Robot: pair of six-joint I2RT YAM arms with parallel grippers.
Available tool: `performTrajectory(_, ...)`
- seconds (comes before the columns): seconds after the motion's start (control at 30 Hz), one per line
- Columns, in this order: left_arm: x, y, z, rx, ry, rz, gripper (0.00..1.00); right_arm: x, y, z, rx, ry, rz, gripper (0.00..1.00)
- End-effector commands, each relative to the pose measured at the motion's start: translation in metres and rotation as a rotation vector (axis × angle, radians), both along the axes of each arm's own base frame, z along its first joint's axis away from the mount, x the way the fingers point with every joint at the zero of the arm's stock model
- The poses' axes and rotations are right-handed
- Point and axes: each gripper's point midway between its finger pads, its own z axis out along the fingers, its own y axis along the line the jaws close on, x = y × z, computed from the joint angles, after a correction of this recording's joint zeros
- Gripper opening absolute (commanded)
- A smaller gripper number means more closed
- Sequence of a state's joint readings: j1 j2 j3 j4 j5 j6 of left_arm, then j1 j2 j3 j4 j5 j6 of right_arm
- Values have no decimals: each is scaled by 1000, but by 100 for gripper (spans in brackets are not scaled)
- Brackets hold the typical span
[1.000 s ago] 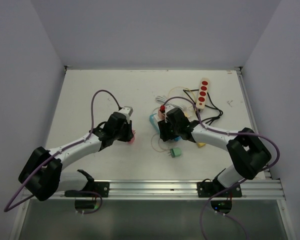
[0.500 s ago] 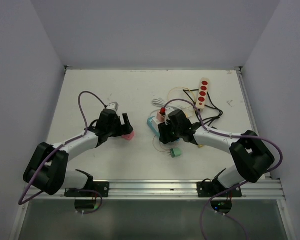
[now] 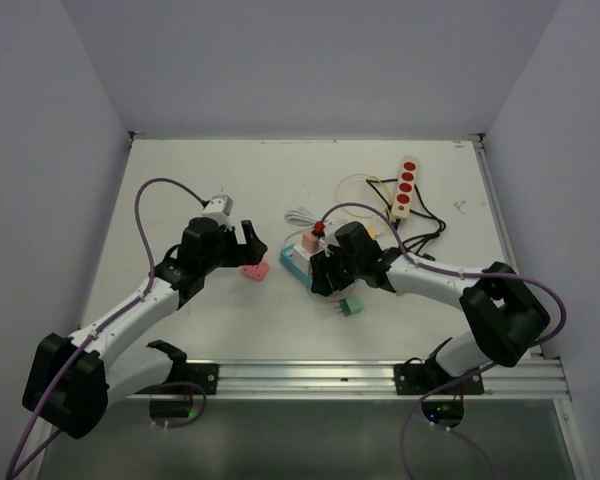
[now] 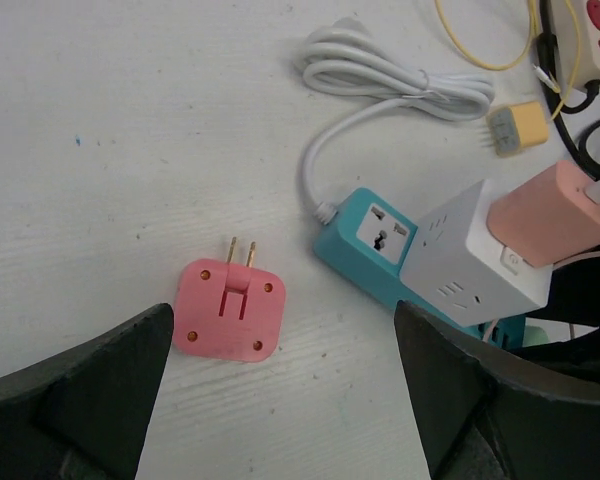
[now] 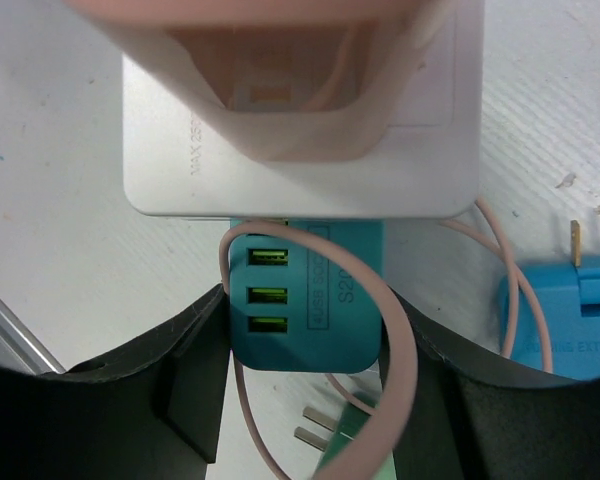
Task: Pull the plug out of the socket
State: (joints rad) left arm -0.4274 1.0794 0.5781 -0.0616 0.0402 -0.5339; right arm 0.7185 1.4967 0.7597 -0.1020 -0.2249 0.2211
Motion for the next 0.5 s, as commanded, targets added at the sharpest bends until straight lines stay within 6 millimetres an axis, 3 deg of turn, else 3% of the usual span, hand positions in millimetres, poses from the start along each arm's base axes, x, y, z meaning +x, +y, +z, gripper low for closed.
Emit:
performTrajectory(0.0, 1, -24, 25, -18, -118, -101, 95, -8, 23, 21, 104, -27, 88, 0)
performTrajectory(0.17, -1, -58, 37, -22, -147, -159, 95, -10, 26, 21, 102, -26, 98, 0)
performTrajectory(0.27, 7, -62, 39, -24, -152, -136, 95, -8, 24, 22, 100, -34, 74, 11)
performTrajectory(0.3, 9, -63, 41, -26, -157, -132, 95, -8, 23, 22, 99, -37, 65, 22)
performTrajectory(0.4, 11, -64, 45, -30, -168, -131, 95, -7, 19, 20, 97, -46, 44, 38)
performTrajectory(0.47, 11, -64, 44, -25, -168, -137, 95, -9, 15, 15, 90, -42, 33, 41)
